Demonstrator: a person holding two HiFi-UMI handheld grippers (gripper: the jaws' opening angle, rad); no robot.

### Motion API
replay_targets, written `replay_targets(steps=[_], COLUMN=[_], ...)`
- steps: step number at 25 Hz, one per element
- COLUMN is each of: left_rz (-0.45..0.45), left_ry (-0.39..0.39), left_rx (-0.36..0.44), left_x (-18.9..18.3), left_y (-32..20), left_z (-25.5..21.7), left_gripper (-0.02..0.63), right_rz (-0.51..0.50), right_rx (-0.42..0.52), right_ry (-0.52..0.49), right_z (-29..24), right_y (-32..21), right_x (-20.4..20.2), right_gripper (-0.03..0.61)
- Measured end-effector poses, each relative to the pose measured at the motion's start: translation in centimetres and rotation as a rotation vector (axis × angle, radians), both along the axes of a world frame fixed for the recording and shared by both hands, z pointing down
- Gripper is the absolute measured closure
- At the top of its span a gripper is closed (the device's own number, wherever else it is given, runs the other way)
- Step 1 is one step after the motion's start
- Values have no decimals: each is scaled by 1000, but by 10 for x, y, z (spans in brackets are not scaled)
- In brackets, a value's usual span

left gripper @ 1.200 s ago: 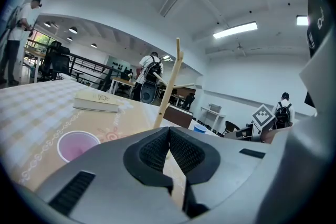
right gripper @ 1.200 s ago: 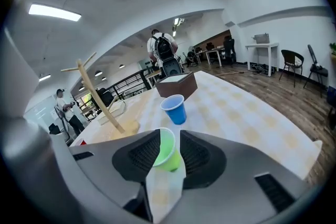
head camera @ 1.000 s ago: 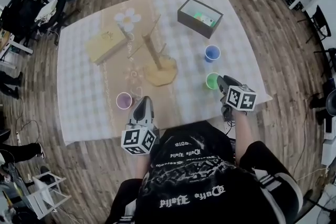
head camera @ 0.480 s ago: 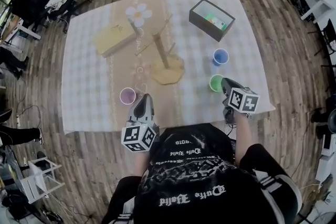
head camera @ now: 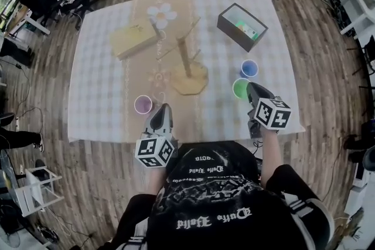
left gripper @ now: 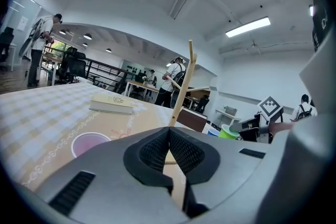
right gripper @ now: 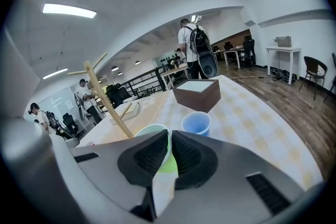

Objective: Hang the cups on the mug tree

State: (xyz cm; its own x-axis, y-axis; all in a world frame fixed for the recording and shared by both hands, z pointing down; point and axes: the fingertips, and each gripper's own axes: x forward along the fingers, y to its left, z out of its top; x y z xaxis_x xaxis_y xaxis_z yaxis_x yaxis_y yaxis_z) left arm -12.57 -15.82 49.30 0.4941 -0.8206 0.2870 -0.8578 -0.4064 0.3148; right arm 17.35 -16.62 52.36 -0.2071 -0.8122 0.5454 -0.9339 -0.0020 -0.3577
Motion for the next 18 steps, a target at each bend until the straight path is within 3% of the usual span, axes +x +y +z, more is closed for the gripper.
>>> replay_targets(steps=[11, 18], left_rz=[-44, -58], left_ry=[4, 3], left_rx=[19, 10], left_x=[0, -2], left_y=[-6, -4], left_z=[-10, -9], left_gripper=[594, 594], right_rz=[-39, -94], right_rx=[221, 294], right_ry=[73, 203], right_z=[-99, -140], right_y=[-42, -72], right_x=[-16, -40], right_gripper=[543, 543])
